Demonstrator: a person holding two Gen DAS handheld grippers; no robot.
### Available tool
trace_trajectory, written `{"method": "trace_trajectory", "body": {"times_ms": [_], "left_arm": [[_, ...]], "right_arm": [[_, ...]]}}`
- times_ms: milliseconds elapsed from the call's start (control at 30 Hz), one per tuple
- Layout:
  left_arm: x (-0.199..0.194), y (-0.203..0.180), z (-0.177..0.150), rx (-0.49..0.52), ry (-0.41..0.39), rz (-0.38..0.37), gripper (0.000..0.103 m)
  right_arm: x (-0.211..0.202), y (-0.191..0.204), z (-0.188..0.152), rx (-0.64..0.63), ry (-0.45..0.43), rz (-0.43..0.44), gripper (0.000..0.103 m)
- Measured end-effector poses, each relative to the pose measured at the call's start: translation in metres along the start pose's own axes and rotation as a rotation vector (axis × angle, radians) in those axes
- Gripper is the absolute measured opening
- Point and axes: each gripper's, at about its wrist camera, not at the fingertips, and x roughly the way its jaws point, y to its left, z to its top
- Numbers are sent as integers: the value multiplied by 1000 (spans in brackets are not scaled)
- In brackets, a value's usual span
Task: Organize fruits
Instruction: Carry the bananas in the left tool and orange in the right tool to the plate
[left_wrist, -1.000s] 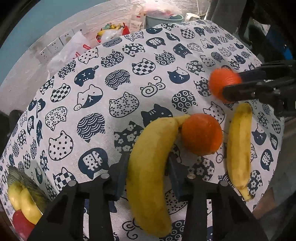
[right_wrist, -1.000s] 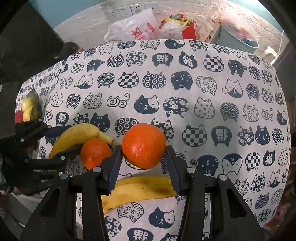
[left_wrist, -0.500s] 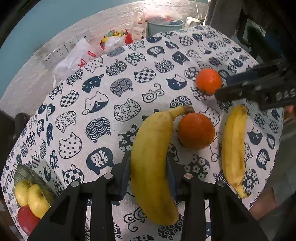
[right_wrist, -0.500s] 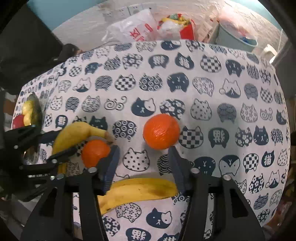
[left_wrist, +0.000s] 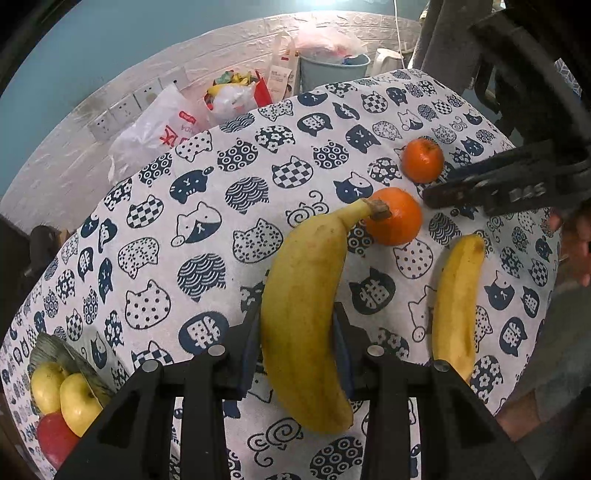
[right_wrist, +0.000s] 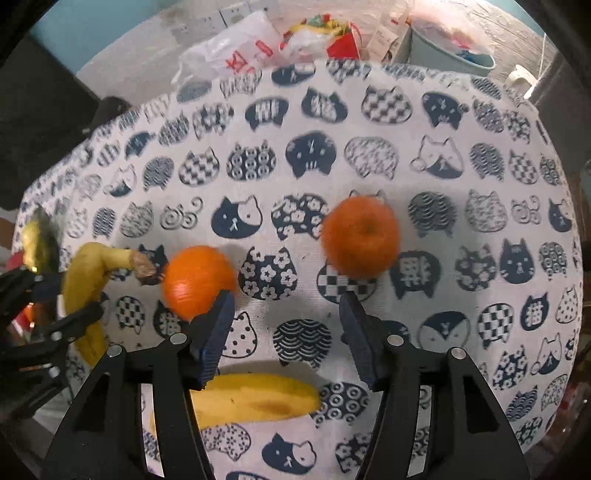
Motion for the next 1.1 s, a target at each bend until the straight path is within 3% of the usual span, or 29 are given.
{"method": "trace_trajectory", "body": {"times_ms": [133,333,600,867,1100], "left_arm": [[2,-2,7,-3,-5,-8,36],[2,-2,14,-14,-14,-19,36],[1,2,22,-42,-23,-28,36],[10,8,24,-65,-1,-37,36],[18,5,27,-60,10,-45,36]], "right_arm": [[-21,-16,3,28,-45,-2,67],[-15,-41,10,96,-29,-12,68],[3,-39,29,105,-60,-4,68],[15,-57,35,203,-45,16,68],[31,-46,35,147,7,3,68]]}}
